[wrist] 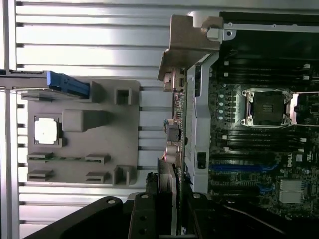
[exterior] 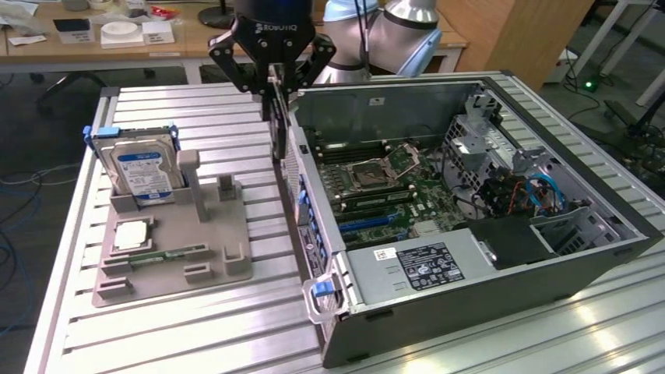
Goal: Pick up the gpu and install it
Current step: 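Pick up the gpu and move the gpu toward the slot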
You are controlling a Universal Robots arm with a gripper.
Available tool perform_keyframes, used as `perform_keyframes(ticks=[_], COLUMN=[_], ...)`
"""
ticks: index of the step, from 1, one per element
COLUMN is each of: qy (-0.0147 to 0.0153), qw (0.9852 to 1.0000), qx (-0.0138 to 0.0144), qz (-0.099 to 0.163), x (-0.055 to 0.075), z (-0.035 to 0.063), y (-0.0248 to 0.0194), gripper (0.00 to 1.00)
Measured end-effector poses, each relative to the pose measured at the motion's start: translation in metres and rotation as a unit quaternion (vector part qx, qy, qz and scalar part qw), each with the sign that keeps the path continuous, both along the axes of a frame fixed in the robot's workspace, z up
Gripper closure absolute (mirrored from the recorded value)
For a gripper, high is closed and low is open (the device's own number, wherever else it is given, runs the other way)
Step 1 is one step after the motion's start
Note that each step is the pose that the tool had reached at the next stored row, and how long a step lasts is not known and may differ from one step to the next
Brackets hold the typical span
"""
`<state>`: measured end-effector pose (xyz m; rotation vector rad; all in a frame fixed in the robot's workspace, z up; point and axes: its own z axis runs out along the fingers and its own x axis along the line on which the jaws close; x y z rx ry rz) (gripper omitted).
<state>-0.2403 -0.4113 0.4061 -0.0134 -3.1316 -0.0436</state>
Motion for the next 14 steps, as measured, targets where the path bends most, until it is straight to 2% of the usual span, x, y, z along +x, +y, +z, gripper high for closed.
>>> perform_keyframes(ticks=[1, 4, 6, 10, 14], qy=[0.0000, 0.0000, 0.0000, 0.0000, 0.0000], qw=[1.0000, 0.9999, 0.9999, 0.9999, 0.9999], qx=[-0.0010, -0.0082, -0.0115, -0.0118, -0.0102], qz=[-0.004, -0.011, -0.012, -0.012, -0.012], x=[0.001, 0.004, 0.007, 0.013, 0.027], z=[-0.0001, -0.0004, -0.0004, -0.0005, -0.0008], y=[0.0001, 0.0001, 0.0001, 0.0002, 0.0001], gripper=[0.73, 0.73, 0.73, 0.73, 0.73])
